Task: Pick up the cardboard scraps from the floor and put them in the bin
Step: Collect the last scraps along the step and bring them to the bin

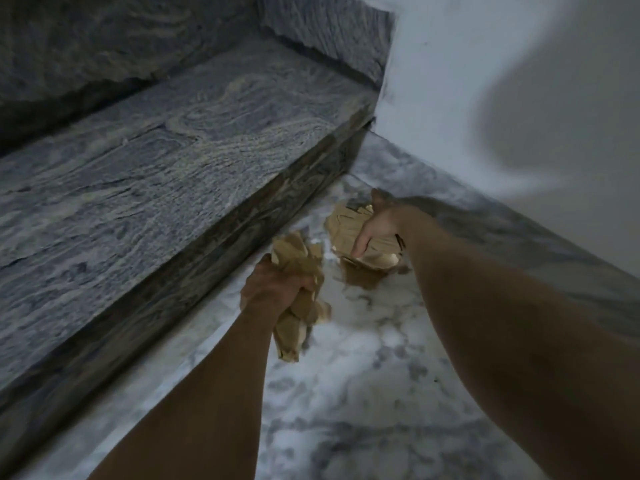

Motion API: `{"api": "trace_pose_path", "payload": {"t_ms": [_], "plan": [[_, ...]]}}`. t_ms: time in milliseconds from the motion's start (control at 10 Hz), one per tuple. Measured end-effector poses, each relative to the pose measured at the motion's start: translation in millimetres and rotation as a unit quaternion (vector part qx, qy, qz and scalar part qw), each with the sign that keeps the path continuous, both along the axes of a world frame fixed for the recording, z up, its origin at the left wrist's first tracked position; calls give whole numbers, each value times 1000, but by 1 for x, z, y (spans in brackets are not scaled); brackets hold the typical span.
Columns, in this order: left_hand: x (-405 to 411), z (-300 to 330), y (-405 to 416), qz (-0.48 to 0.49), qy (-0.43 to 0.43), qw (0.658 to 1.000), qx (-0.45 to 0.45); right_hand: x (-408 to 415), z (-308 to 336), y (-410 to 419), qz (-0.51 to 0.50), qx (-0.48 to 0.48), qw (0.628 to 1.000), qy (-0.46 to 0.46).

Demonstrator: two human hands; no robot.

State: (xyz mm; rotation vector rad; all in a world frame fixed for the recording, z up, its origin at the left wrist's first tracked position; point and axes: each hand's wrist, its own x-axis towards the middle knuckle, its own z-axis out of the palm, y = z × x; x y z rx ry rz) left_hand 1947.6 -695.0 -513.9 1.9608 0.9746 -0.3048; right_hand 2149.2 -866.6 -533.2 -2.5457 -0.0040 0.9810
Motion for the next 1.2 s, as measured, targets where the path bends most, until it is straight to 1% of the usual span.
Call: {"api": "trace_pose_path", "payload": {"t_ms": [100, 200, 400, 500, 600, 700, 800, 1000, 1100, 1200], "plan": [[0, -1, 2, -7, 10, 1000, 13, -9, 19, 16, 4, -1, 1000, -17], [3, -4, 5, -6, 18, 1000, 20, -30, 44, 24, 8, -26, 998, -61], [5, 0, 4, -17, 34, 999, 27, -38, 48, 32, -6, -51, 998, -40], [4, 2, 4, -19, 35, 999, 25, -42, 37, 35, -17, -83, 996, -38], [3, 6, 3, -17, 38, 999, 21, -61, 40, 23, -33, -71, 995, -57], [1, 9, 1, -14, 33, 999, 9, -84, 44, 14, -70, -25, 990, -121], [-3, 13, -2, -2, 9, 1000, -6, -109, 48, 16, -102, 0, 980, -171], [-13, 9, -3, 1, -32, 999, -17, -151, 36, -3, -230, 96, 954, -168], [-16, 5, -5, 9, -62, 998, -28, -167, 26, -15, -245, 169, 942, -154], [-18, 5, -13, 51, -110, 983, -138, -173, 20, -37, -302, 288, 901, -116]]}}
